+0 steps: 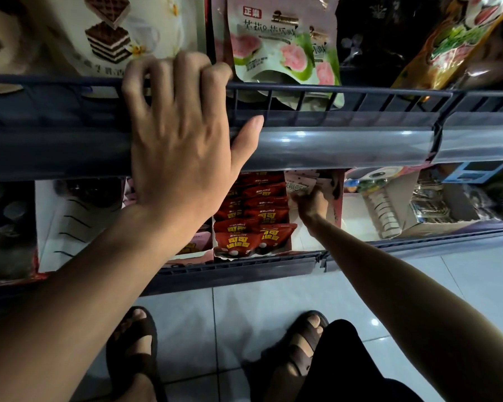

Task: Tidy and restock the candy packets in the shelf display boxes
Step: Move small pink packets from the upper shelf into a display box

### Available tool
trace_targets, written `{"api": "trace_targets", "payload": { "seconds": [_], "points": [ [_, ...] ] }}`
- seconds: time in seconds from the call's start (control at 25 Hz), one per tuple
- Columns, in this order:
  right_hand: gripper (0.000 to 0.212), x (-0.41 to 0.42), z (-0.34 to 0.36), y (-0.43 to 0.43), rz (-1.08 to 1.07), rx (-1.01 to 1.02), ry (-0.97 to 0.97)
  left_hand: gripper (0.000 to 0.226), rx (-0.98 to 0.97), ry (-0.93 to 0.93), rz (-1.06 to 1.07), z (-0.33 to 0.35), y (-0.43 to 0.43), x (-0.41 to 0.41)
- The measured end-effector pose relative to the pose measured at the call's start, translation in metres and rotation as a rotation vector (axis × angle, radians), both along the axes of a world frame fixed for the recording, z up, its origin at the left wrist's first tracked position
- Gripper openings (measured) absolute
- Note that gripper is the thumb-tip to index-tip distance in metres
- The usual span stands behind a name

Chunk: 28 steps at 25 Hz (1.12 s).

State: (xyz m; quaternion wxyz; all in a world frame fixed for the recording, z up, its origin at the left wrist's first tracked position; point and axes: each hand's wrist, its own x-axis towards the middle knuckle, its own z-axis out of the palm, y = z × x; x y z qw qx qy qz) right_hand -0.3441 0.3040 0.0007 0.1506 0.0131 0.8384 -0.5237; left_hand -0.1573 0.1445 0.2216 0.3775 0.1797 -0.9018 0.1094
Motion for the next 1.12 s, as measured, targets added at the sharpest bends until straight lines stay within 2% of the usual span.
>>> {"api": "trace_targets", "payload": {
  "seconds": [0.2,0.28,0.32,0.48,0.64,0.8,0.92,1.12],
  "points": [
    [0.009,0.000,-0.008,-0.002,-0.049,0.057,-0.014,0.058,-0.002,0.007,-0.002,0.000,0.000,0.000],
    [0.030,-0.004,-0.012,0.003,-0.047,0.060,-0.018,0.058,-0.005,0.014,-0.006,0.000,0.000,0.000],
    [0.033,-0.006,-0.013,0.004,-0.035,0.081,-0.003,0.058,-0.007,0.017,-0.007,-0.001,0.000,0.000],
    [0.022,-0.012,-0.011,0.009,0.059,0.206,0.071,0.059,-0.004,0.019,-0.010,-0.001,-0.001,0.000],
    [0.021,-0.017,-0.005,0.011,0.096,0.031,-0.003,0.059,-0.008,0.021,0.002,-0.002,-0.001,-0.001],
    [0.005,-0.009,-0.016,0.003,-0.119,0.071,-0.061,0.058,-0.007,0.021,-0.002,-0.001,-0.001,-0.001],
    [0.020,-0.006,-0.018,0.003,-0.259,0.022,-0.137,0.059,-0.004,0.019,0.003,-0.001,0.000,0.000],
    [0.028,0.004,-0.007,0.014,-0.242,-0.042,-0.208,0.058,0.005,0.010,0.003,-0.001,0.000,0.000]
  ]
}}
